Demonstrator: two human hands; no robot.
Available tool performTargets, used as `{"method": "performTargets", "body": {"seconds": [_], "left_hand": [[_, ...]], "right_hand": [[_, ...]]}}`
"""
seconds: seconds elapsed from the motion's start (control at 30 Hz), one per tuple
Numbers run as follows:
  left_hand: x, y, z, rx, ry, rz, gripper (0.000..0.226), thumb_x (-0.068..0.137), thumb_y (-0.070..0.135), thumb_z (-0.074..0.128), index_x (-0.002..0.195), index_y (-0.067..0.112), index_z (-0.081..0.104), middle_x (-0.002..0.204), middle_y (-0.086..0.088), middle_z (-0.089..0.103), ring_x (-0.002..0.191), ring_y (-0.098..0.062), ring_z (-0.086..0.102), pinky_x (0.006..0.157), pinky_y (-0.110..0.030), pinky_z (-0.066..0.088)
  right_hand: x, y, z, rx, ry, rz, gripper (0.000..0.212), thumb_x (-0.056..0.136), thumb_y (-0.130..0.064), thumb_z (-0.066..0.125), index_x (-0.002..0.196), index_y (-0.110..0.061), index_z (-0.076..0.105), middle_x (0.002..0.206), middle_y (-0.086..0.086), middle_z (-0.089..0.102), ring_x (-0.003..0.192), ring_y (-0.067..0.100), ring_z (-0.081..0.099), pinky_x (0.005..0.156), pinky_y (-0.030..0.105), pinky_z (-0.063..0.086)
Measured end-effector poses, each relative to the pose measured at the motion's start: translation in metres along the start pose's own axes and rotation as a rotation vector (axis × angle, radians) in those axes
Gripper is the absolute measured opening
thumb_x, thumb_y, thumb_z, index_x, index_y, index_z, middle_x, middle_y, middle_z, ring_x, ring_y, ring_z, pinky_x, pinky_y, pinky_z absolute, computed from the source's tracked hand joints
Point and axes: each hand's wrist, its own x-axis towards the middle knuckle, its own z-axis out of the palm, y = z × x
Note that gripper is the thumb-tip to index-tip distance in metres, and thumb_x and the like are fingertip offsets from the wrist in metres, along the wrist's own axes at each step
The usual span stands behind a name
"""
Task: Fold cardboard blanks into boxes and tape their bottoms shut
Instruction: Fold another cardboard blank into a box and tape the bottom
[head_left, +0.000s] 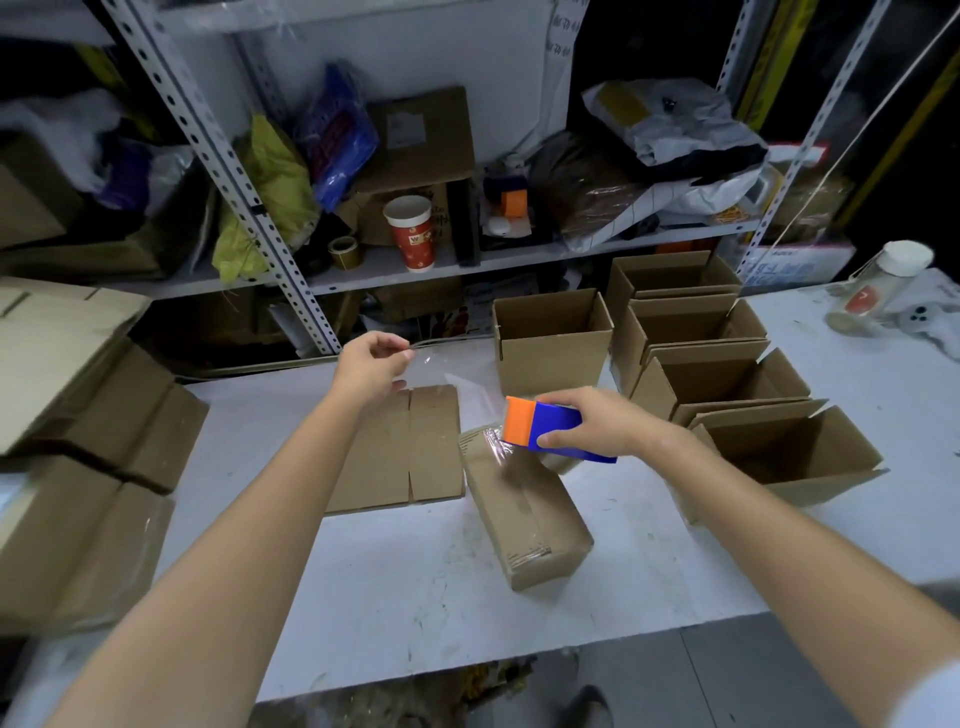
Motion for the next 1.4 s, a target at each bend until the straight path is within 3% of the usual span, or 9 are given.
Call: {"method": "performTargets", "body": {"seconds": [0.17,0.4,0.5,0.63,0.77,0.87,1.0,1.23,1.4], "left_hand": [[-0.003,-0.02,-0.013,0.031,0.007,-0.028,0.009,0.093,0.015,0.069,0.099,0.019,0.065,0.1,-0.002,0.066,0.098,-0.022,0.064,0.089,-0.041,0.058],[-0.011,-0.028,-0.008,0.006,-0.016,-0.061,0.01,0.092,0.016,0.07,0.097,0.023,0.064,0.104,-0.005,0.065,0.095,-0.019,0.063,0.078,-0.033,0.057],[-0.016,-0.026,-0.003,-0.014,0.001,-0.065,0.01,0.092,0.015,0.069,0.1,0.02,0.064,0.102,-0.003,0.065,0.095,-0.019,0.063,0.074,-0.029,0.055],[-0.019,-0.028,0.0,-0.027,0.016,-0.078,0.011,0.092,0.014,0.07,0.099,0.02,0.064,0.101,-0.004,0.065,0.095,-0.02,0.063,0.07,-0.028,0.054],[-0.023,-0.032,0.003,-0.032,0.041,-0.103,0.012,0.093,0.013,0.069,0.101,0.019,0.063,0.101,-0.003,0.064,0.093,-0.018,0.062,0.07,-0.027,0.053],[-0.026,-0.036,0.007,-0.063,0.033,-0.142,0.011,0.093,0.012,0.069,0.1,0.017,0.063,0.099,-0.002,0.062,0.093,-0.018,0.061,0.069,-0.027,0.053],[-0.029,-0.039,0.012,-0.078,0.02,-0.173,0.01,0.092,0.011,0.069,0.096,0.018,0.063,0.099,-0.003,0.063,0.093,-0.019,0.061,0.069,-0.028,0.053],[-0.032,-0.038,0.021,-0.115,-0.009,-0.179,0.009,0.094,0.006,0.066,0.095,0.014,0.063,0.1,-0.003,0.064,0.091,-0.017,0.061,0.068,-0.026,0.053],[-0.033,-0.036,0.024,-0.1,-0.035,-0.174,0.009,0.094,0.007,0.066,0.098,0.014,0.063,0.099,-0.001,0.063,0.092,-0.017,0.06,0.073,-0.029,0.054]], "right_hand": [[0.0,-0.001,0.016,-0.028,0.114,-0.043,0.067,0.087,-0.055,0.068,0.145,-0.033,0.043,0.131,-0.007,0.059,0.107,0.013,0.056,0.08,0.027,0.05],[-0.003,0.005,0.029,-0.144,0.103,-0.056,0.091,0.065,-0.061,0.083,0.14,-0.04,0.037,0.118,-0.006,0.053,0.102,0.017,0.054,0.083,0.03,0.045],[0.001,0.01,0.034,-0.22,0.173,-0.071,0.081,0.072,-0.047,0.083,0.134,-0.033,0.035,0.118,-0.003,0.058,0.098,0.02,0.059,0.081,0.034,0.05],[0.003,0.015,0.034,-0.181,0.208,-0.06,0.063,0.075,-0.045,0.08,0.114,-0.028,0.034,0.099,-0.003,0.061,0.082,0.019,0.062,0.071,0.032,0.051],[0.003,0.019,0.039,-0.18,0.222,-0.063,0.058,0.076,-0.039,0.078,0.114,-0.027,0.035,0.1,-0.001,0.063,0.08,0.021,0.062,0.072,0.037,0.054],[0.002,0.018,0.043,-0.125,0.2,-0.058,0.07,0.074,-0.04,0.079,0.129,-0.029,0.035,0.112,-0.001,0.062,0.089,0.025,0.061,0.078,0.039,0.054],[0.001,0.013,0.058,0.0,0.129,-0.012,0.088,0.069,-0.059,0.08,0.141,-0.035,0.033,0.113,-0.005,0.061,0.099,0.021,0.061,0.083,0.04,0.055],[0.008,-0.001,0.072,0.184,0.115,0.009,0.071,0.077,-0.044,0.079,0.136,-0.033,0.04,0.115,-0.004,0.063,0.104,0.018,0.06,0.086,0.037,0.056],[0.009,0.01,0.071,0.378,0.081,0.111,0.065,0.081,-0.037,0.08,0.13,-0.032,0.039,0.114,-0.009,0.058,0.101,0.014,0.06,0.074,0.027,0.056]]}}
